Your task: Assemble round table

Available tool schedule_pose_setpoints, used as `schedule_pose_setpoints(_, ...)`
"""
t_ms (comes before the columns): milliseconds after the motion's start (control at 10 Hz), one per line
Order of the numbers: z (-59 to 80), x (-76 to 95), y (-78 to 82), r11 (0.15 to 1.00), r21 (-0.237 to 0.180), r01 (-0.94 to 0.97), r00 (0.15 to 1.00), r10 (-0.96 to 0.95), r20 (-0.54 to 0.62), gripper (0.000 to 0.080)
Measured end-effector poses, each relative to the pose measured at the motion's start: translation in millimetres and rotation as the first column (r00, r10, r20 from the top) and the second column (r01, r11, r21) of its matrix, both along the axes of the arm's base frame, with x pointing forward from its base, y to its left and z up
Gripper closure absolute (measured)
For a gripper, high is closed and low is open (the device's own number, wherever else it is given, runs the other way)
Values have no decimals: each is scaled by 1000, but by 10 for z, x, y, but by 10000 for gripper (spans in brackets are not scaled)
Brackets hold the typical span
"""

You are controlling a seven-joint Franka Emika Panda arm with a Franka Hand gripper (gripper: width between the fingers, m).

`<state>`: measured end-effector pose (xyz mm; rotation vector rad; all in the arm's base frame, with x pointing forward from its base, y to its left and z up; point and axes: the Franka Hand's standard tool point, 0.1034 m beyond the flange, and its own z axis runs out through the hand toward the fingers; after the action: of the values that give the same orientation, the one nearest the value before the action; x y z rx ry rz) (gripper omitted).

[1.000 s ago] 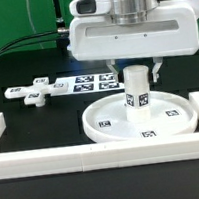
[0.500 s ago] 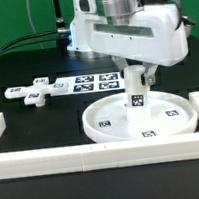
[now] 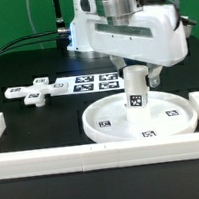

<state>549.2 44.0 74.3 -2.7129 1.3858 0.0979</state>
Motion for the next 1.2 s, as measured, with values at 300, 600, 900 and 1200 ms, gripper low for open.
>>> schedule_pose_setpoints(300,0,3,16,977,1,-215,976,215,26,158)
schedule_pose_setpoints(600,-10,4,-4,860,-16,-510,857,510,66,150)
schedule_pose_setpoints(900,-22,10,-11,583,-67,-810,576,811,104,150)
schedule_pose_setpoints(1200,-14,18,5,400,-85,-912,391,914,110,150)
